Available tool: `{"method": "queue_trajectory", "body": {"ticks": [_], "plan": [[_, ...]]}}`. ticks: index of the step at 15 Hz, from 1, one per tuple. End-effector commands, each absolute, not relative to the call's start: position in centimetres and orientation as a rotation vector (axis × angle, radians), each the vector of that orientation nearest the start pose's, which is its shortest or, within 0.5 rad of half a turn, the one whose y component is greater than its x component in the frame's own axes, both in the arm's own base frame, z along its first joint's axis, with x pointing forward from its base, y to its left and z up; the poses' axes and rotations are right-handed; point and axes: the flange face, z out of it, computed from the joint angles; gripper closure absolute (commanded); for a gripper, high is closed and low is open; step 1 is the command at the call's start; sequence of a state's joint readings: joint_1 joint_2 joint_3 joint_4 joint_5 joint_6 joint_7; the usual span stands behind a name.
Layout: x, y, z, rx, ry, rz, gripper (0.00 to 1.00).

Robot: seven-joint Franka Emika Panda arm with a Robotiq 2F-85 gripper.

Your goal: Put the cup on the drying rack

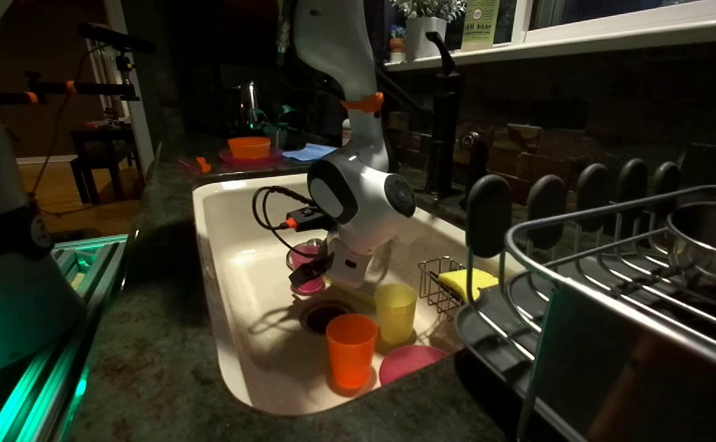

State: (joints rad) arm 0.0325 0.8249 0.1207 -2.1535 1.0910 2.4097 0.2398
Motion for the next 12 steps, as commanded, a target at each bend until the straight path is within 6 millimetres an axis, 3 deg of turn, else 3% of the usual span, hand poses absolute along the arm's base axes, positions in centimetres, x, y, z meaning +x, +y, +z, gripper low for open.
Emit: {"method": "queue_trajectory", "body": {"ticks": [1,4,8,12], "plan": [[44.8,9.3,-2.1,-2.152,1.402,0.827,0.35],[45.0,9.5,-1.9,-2.15,1.401,0.82,0.55],[45.1,9.5,-1.5,-2.149,1.397,0.809,0.55],[44.6,9.5,1.0,-2.193,1.389,0.788,0.55]]}}
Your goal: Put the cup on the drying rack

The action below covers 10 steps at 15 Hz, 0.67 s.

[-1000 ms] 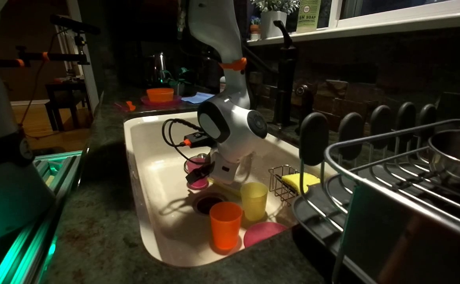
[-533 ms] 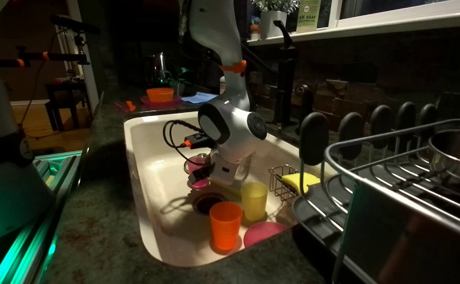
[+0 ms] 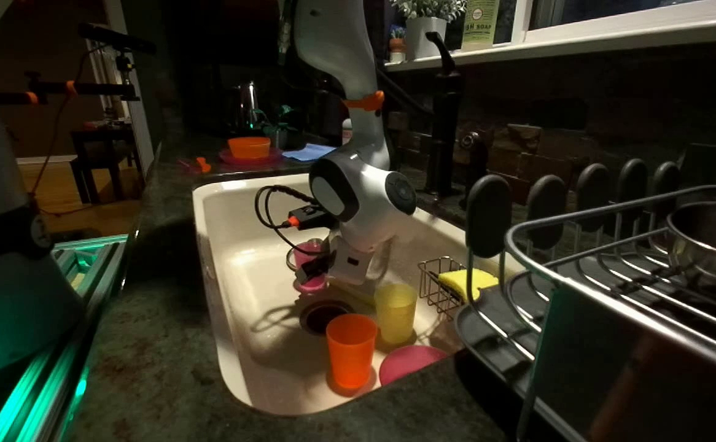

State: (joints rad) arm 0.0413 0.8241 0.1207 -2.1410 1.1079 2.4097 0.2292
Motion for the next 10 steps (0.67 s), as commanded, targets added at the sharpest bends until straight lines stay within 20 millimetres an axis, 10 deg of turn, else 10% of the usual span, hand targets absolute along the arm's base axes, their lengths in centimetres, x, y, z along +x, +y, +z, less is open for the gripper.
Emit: {"method": "queue_trajectory", "body": {"ticks": [1,10], "plan": [[44.5,9.6,1.8,-2.2,1.386,0.781,0.55],[43.6,7.4,6.4,-2.039,1.767,0.508,0.55]]}}
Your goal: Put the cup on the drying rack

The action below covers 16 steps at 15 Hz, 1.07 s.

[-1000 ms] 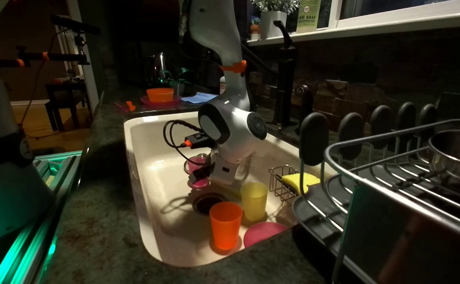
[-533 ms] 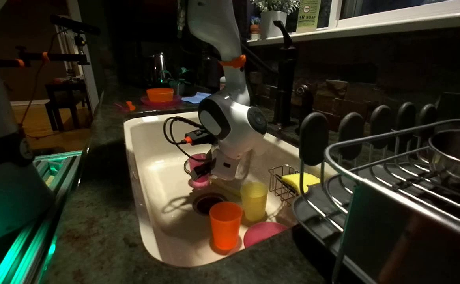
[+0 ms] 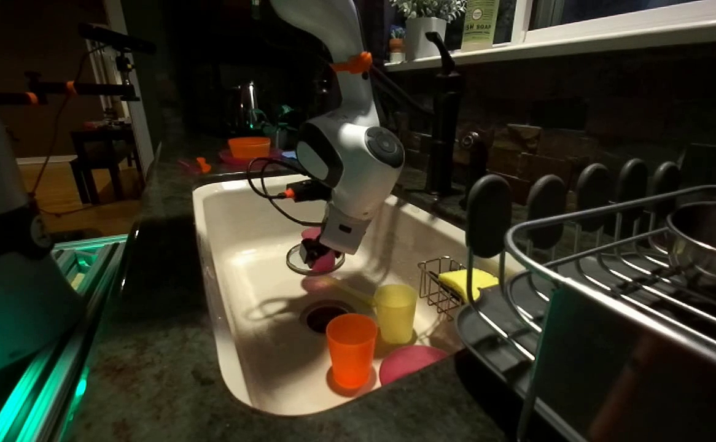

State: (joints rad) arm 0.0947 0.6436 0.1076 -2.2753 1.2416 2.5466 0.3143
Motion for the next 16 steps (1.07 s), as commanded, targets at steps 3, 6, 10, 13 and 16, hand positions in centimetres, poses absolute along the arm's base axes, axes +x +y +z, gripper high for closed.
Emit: {"method": "queue_trajectory", "body": {"ticks": [3,6,10,13,16], "plan": [[42.4,5.9,7.7,-2.028,1.917,0.351,0.55],[40.7,5.3,9.0,-2.052,2.043,0.202,0.55],[38.0,5.1,10.4,-2.076,2.147,0.074,0.55],[36.8,4.2,11.4,-2.083,2.197,-0.033,0.55],[36.3,4.1,12.6,-2.102,2.192,-0.131,0.55]]}}
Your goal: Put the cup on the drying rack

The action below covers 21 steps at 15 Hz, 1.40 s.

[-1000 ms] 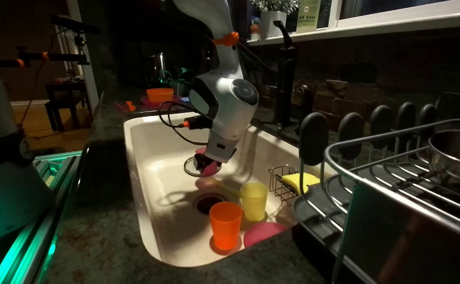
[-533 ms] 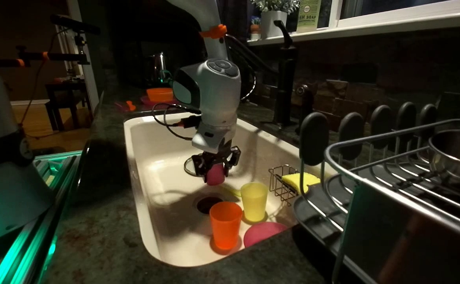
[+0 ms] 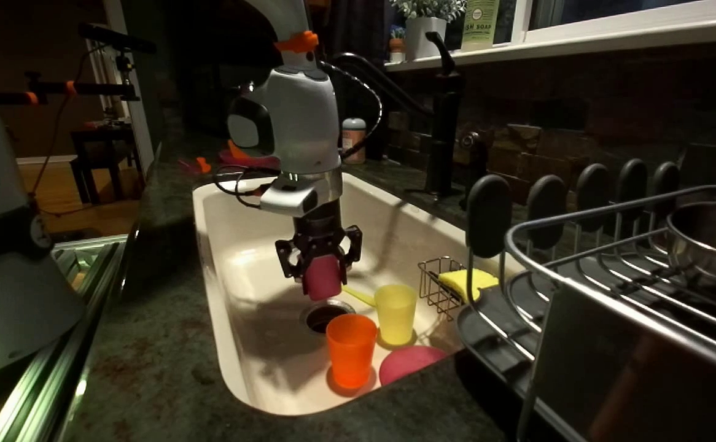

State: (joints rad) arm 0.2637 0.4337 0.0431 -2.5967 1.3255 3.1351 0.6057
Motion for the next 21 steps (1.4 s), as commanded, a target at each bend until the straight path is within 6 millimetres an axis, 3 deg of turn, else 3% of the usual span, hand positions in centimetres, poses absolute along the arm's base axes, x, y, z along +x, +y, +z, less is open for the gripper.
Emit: {"method": "queue_trajectory", "body": {"ticks": [1,9,11,17,21], "plan": [[36.1,4.2,12.8,-2.114,2.186,-0.156,0.55],[32.7,2.0,14.0,-2.249,2.19,-0.457,0.55],[32.7,1.4,14.4,-2.275,2.177,-0.498,0.55],[34.4,1.9,17.4,-2.37,1.996,-0.658,0.55],[33.1,1.3,17.6,-2.542,1.902,-0.728,0.55]]}}
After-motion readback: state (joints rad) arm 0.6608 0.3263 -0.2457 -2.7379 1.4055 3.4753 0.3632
